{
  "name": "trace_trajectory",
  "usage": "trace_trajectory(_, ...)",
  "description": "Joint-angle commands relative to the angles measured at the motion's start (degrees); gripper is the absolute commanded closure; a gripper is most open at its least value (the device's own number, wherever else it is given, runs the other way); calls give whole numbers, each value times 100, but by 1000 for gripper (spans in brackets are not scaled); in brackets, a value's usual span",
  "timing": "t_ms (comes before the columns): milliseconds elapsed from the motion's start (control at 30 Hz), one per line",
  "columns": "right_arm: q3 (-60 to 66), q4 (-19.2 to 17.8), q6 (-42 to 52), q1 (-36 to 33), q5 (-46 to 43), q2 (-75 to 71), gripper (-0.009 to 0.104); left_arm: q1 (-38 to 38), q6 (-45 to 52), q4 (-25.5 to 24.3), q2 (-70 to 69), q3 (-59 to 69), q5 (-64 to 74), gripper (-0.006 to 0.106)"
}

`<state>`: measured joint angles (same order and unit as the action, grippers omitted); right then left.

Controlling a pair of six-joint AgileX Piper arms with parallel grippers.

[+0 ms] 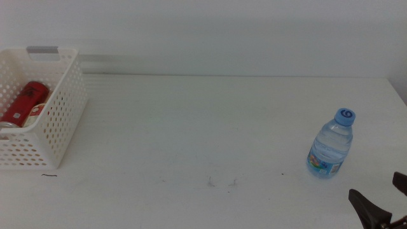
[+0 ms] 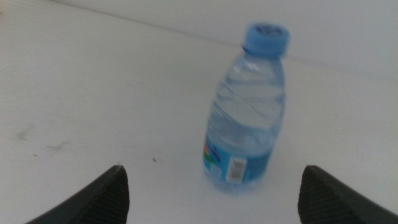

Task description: Use arms to grab the bottles and put them into the dustbin to the left of the table.

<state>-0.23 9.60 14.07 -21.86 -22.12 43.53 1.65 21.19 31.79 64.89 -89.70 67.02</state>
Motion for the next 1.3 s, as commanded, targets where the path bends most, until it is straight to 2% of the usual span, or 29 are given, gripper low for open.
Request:
trace_trajectory(0, 23, 465, 0, 27, -267, 382, 2, 14, -9, -25, -13, -12, -71, 7)
trace_trajectory(67, 23, 740, 126, 27, -496, 676, 2, 14, -9, -26, -13, -12, -107, 7)
trace_trajectory(200, 23, 753, 172, 27, -1390, 1082, 2, 14, -9, -26, -13, -12, -189, 7)
trace_trajectory(300, 23, 753, -203, 15, -2042, 1376, 2, 14, -9, -26, -13, -12, -310, 7)
trace_trajectory(367, 23, 705, -538, 15, -2300, 1635, 2, 14, -9, -37, -13, -12, -389, 7)
trace_trajectory(700, 23, 747, -526, 15, -3449, 3206, 2, 14, -9, -92, -13, -12, -518, 7)
trace_trajectory(1267, -1265, 744, -526, 15, -3460, 5229, 2, 14, -9, -92, -13, -12, -518, 7)
